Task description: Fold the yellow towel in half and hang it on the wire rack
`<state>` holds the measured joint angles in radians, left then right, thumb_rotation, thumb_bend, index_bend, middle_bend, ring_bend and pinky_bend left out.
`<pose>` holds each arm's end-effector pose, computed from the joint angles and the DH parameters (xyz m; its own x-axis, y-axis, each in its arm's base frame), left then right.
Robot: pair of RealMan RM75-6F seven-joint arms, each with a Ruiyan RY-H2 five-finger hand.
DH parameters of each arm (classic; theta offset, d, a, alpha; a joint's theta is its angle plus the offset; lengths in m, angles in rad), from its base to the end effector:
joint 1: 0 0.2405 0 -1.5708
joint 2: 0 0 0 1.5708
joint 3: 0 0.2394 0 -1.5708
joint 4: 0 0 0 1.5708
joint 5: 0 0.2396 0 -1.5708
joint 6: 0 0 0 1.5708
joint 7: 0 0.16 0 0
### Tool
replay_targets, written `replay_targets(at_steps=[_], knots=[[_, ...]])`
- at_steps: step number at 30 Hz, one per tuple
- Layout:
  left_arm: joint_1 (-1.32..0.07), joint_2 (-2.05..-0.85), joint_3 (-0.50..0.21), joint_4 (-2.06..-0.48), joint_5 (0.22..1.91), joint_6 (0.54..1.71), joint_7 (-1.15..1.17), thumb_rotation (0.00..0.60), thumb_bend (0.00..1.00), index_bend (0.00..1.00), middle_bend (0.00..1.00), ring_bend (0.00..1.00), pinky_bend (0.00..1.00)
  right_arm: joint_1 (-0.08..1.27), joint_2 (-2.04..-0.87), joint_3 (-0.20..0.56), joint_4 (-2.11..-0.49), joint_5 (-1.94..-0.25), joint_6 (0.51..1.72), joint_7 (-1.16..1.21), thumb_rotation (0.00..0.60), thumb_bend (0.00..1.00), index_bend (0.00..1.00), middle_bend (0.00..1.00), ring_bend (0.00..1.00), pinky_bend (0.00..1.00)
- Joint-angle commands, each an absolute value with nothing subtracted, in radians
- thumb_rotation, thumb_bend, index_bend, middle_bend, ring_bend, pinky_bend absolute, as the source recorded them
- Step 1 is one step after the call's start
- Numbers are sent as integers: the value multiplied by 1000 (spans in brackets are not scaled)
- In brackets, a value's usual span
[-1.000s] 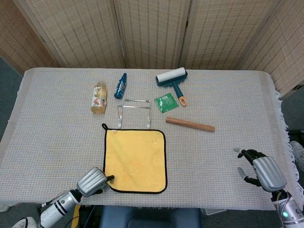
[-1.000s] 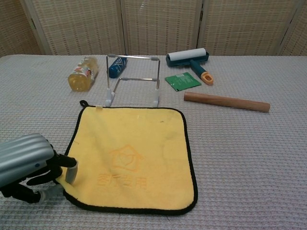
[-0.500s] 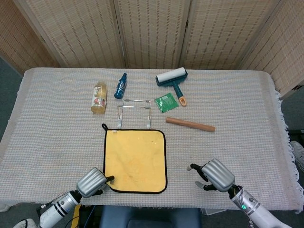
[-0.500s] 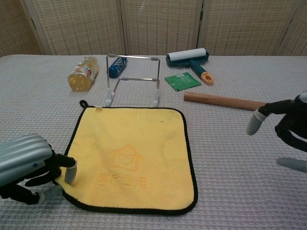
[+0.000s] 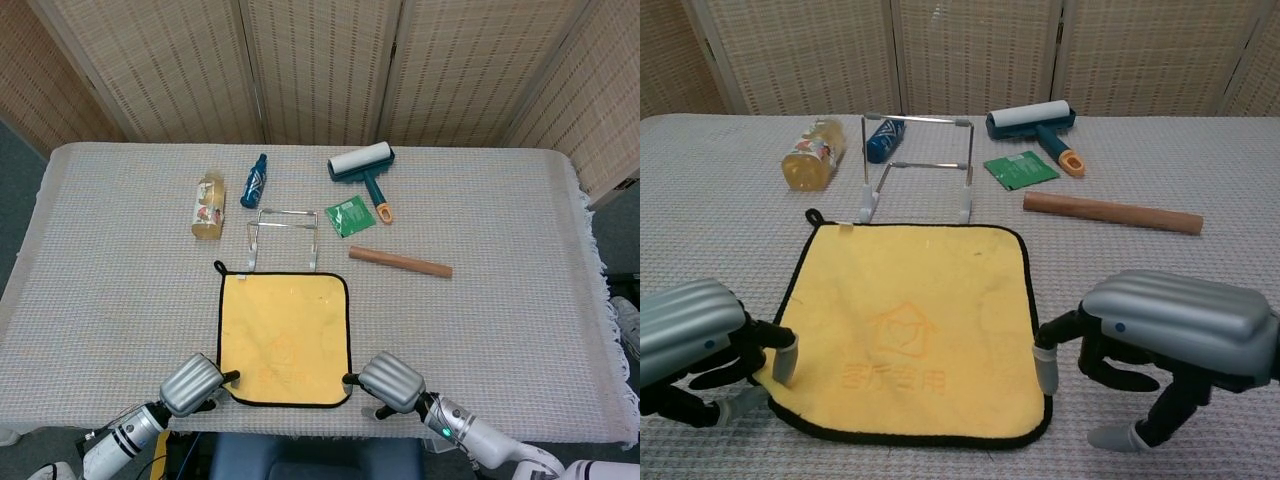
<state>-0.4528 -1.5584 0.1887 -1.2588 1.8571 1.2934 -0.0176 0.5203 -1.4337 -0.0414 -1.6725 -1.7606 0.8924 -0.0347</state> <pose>-0.2195 0.2090 -0.0617 0.5150 0.2289 0.8261 0.6819 -0.6933 -0.2331 -0.1425 -0.2065 -0.0721 0.4719 -0.4690 0.7466 -0.7449 -0.6651 0.0530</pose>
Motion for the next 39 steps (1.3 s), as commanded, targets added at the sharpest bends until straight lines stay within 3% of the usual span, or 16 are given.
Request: replay_targets(at_steps=[1,26,32,39], knots=[[-453,-1558,189,-1258,1857,1294,-17,600,511,577,941,869,933,549,-1477,-32,-1641,-1728,855,-59,600,228,438,909,1000,1000],[-442,-1554,195,-1252,1856,1315,-24,600,511,576,941,869,933,609,-1651,-36,-1482,-1662,870,-136,600,299,511,916,1000,1000],[-438,-1542,191,-1261,1846,1323,-46,600,511,576,941,869,933,611,-1654,-43,-1481,-1662,896,-134,600,381,568,920,1000,1000],[-463,-1502,173,-1322,1810,1294,-143,600,511,576,941,869,933,616,-1620,-21,-1516,-1625,912,-110,600,388,575,922,1000,1000]])
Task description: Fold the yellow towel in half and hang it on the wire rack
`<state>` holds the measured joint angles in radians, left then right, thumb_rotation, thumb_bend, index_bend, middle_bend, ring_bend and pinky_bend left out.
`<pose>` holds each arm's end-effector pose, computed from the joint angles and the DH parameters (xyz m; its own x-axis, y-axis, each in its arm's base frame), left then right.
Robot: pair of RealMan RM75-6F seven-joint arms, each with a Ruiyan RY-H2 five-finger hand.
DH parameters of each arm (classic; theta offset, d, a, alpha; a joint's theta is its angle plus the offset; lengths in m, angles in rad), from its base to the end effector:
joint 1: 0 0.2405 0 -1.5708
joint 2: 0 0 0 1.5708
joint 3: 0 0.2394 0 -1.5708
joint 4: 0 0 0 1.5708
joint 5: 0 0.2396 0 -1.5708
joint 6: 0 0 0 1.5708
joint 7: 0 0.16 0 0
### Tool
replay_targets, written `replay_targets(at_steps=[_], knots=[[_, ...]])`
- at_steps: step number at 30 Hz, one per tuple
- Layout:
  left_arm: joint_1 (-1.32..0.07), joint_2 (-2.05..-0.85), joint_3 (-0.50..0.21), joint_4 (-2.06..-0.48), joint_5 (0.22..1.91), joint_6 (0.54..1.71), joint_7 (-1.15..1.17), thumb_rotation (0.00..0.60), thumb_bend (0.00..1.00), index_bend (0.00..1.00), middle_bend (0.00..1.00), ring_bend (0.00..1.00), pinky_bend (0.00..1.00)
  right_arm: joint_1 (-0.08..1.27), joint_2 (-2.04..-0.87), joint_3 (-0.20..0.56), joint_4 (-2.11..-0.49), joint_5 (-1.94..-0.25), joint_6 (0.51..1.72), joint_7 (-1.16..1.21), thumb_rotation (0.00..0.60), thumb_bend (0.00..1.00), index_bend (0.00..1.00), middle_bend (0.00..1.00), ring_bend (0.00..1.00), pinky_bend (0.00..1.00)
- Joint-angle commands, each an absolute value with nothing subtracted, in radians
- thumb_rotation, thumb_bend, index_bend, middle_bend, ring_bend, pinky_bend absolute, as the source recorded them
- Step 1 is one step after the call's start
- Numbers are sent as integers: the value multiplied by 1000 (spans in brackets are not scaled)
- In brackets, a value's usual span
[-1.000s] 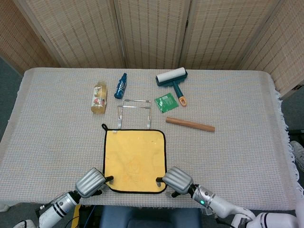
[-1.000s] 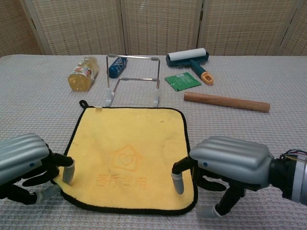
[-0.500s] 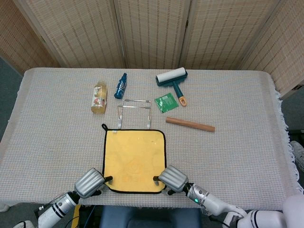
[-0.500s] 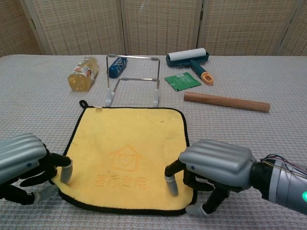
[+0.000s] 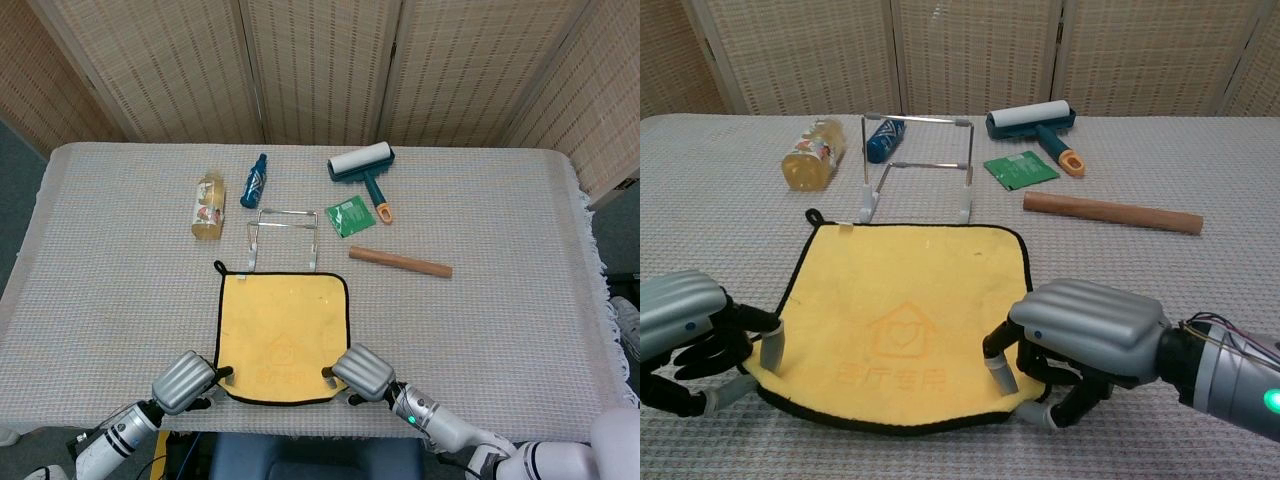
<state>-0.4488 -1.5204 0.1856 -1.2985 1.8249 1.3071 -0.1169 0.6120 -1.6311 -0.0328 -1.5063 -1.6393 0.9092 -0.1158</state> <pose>-0.2224 0.2126 -0.0493 0.4243 0.2927 0.8569 0.7560 -0.6355 -0.1573 -0.1235 -0.2270 -0.1158 0.4918 -0.4195 0.7630 -0.7240 -0.6838 0.0907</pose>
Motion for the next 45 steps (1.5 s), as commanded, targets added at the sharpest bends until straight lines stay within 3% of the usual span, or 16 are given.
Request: replay_targets(at_steps=[1,7,15,31,45], knots=[[-468,-1496,168,-1330,1806,1291,-150,600,511,575,941,869,933,618,-1616,-15,-1518,-1618,913,-110,600,388,575,922,1000,1000],[-523,-1446,121,-1396,1760,1231,-224,600,511,574,941,869,933,632,-1608,38,-1527,-1553,911,-102,600,388,581,922,1000,1000],[-619,-1384,44,-1456,1628,1057,-346,600,511,569,941,869,933,660,-1637,108,-1502,-1445,890,-141,600,388,584,922,1000,1000],[-714,-1378,-73,-1384,1362,778,-533,600,510,564,941,869,932,719,-1705,180,-1379,-1281,856,-227,600,388,585,916,1000,1000],[-730,-1392,-113,-1320,1272,693,-552,600,509,531,939,869,932,783,-1748,219,-1297,-1220,832,-254,600,388,585,916,1000,1000]])
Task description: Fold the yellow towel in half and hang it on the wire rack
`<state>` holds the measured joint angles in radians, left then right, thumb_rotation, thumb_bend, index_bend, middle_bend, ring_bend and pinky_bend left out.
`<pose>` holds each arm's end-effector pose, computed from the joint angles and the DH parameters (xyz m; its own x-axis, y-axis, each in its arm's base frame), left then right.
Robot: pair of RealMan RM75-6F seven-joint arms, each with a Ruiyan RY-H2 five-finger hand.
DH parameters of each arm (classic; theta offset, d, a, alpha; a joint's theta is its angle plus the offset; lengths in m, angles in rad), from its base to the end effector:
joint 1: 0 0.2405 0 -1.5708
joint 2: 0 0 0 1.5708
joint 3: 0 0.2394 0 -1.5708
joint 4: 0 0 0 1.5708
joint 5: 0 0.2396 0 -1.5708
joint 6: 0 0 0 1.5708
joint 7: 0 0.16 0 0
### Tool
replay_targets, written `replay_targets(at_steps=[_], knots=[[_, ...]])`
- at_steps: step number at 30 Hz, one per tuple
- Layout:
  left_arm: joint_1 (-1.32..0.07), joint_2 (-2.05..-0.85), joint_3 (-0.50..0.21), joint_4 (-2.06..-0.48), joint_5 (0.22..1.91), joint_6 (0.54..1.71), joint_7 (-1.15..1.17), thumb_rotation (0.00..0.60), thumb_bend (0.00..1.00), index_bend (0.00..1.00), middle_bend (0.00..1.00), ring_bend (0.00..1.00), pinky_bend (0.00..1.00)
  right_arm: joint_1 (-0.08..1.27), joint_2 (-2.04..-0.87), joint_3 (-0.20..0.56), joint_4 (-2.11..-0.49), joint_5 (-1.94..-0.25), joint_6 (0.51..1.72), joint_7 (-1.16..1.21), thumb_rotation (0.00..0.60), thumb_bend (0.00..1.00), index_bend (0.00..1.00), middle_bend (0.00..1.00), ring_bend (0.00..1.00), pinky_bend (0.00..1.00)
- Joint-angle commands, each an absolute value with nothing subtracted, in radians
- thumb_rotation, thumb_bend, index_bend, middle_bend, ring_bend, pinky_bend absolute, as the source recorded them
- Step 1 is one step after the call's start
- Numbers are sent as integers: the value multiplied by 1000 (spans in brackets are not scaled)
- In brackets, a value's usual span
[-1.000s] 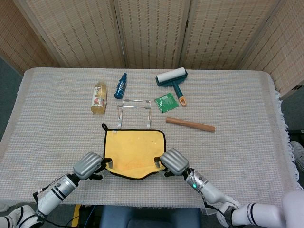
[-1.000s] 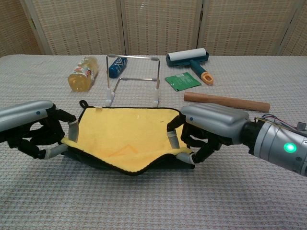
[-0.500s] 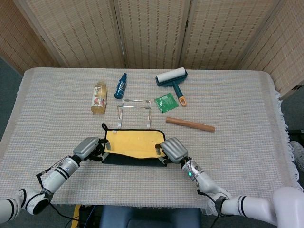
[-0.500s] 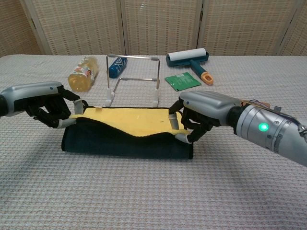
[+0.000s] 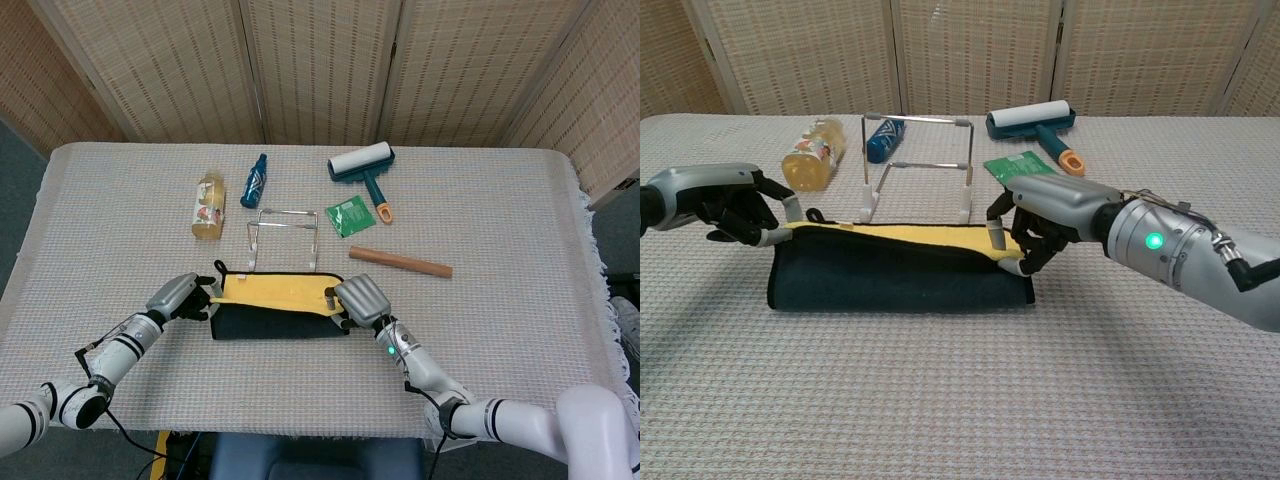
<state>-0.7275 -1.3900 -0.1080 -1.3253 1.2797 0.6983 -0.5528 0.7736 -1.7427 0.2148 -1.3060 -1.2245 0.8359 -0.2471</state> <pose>-0.2163 0.3734 -0.0216 -0.0308 0.5573 0.8298 0.9940 -0.0698 0.0838 -0.0998 -0.3465 -0.1113 0.4094 -0.3426 0.8456 -0.8547 -0.4683 0.2240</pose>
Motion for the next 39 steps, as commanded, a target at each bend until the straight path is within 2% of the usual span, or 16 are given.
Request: replay_targets(at_steps=[1,6,8,13,17,29,39], knots=[[-731,-1394,-118,-1316,1266,688,-551,600,509,527,939,869,931,788,-1751,221,-1292,-1216,831,-257,600,387,585,916,1000,1000],[-740,-1402,-128,-1298,1245,661,-540,600,507,503,938,866,932,807,-1762,228,-1270,-1201,825,-267,600,388,585,916,1000,1000],[-743,-1404,-131,-1293,1236,649,-535,600,503,456,937,862,932,813,-1767,230,-1260,-1193,823,-271,600,388,585,916,1000,1000],[-743,-1398,-132,-1298,1230,639,-516,600,478,130,920,860,931,826,-1779,233,-1237,-1175,821,-279,600,388,585,916,1000,1000],[-728,-1391,-135,-1309,1230,666,-496,600,441,10,917,858,931,836,-1789,238,-1215,-1163,819,-278,600,388,585,916,1000,1000],[-644,-1340,-151,-1375,1240,807,-493,600,437,0,915,858,931,873,-1826,257,-1119,-1137,808,-273,600,388,585,916,1000,1000],[-600,-1299,-142,-1430,1275,859,-509,600,436,0,915,858,929,898,-1857,269,-1053,-1118,792,-261,600,388,577,913,1000,1000]])
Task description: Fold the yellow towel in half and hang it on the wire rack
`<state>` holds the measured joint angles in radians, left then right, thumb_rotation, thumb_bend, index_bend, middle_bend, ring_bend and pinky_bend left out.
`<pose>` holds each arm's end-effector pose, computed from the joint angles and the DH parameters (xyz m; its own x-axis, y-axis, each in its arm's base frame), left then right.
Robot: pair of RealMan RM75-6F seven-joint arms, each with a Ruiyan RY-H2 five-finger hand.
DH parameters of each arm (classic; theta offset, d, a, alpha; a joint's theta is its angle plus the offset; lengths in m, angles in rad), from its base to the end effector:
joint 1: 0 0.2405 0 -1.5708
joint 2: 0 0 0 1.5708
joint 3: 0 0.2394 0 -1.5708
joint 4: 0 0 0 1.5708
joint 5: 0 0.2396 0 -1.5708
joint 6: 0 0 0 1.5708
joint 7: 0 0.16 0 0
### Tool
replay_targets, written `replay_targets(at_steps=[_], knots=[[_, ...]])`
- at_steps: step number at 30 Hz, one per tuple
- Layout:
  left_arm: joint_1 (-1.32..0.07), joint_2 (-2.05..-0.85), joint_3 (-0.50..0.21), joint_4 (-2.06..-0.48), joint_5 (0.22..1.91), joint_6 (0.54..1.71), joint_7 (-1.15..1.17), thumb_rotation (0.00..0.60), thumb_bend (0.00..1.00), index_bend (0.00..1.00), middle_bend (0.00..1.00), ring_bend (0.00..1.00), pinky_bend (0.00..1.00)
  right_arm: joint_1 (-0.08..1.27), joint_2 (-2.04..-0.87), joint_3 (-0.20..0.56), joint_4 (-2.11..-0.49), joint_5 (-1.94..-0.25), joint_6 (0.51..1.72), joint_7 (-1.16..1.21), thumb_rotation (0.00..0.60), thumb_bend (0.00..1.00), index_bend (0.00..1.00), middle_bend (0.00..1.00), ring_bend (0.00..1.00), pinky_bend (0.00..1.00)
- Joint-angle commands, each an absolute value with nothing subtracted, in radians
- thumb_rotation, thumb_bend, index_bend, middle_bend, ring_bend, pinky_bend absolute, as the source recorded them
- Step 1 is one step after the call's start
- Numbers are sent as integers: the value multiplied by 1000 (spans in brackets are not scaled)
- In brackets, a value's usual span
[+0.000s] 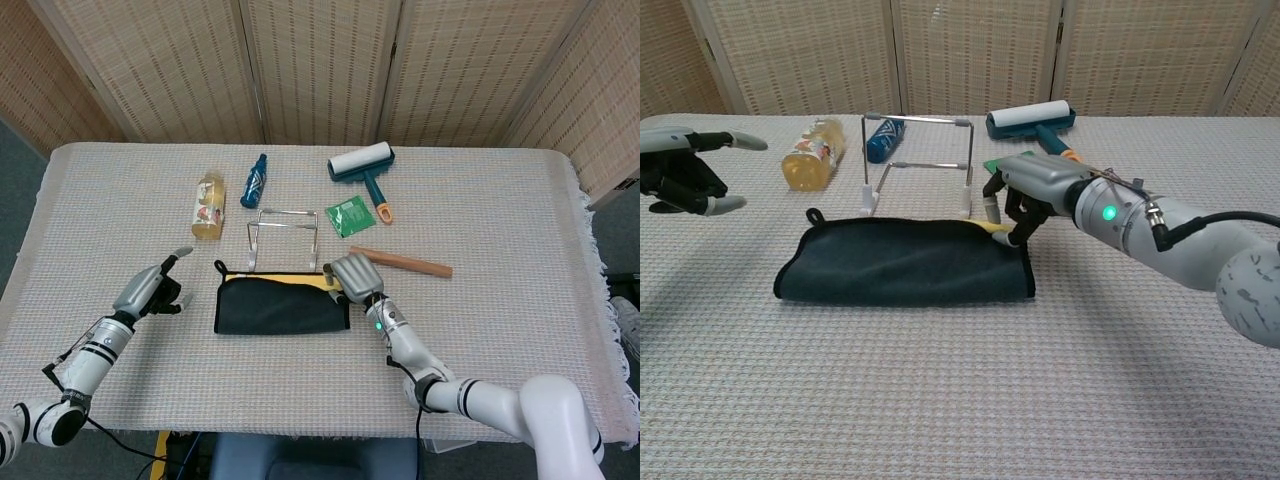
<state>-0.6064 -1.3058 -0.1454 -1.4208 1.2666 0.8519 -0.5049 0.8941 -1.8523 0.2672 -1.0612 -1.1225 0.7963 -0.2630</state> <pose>-0.2344 0.3601 0.0215 -0.0809 0.4123 0.9074 0.9925 -0.0507 0.1115 -0.0948 -0.3960 -0.1214 0.4453 -0.2904 0.8470 -0.8572 -0.4114 0.3097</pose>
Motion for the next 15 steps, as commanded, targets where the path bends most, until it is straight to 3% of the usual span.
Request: replay_targets(at_steps=[1,7,15], knots=[[-597,-1296,-140,-1435,1280,862,-510,600,436,0,915,858,929,899,-1859,269,-1050,-1117,791,-260,600,387,540,910,1000,1000],[-583,-1280,-129,-1461,1307,877,-517,600,436,0,915,857,927,899,-1854,270,-1049,-1113,790,-248,600,377,221,901,1000,1000],[-569,-1266,-123,-1473,1322,891,-529,600,436,0,915,858,927,894,-1819,259,-1061,-1129,806,-254,600,376,176,901,1000,1000]])
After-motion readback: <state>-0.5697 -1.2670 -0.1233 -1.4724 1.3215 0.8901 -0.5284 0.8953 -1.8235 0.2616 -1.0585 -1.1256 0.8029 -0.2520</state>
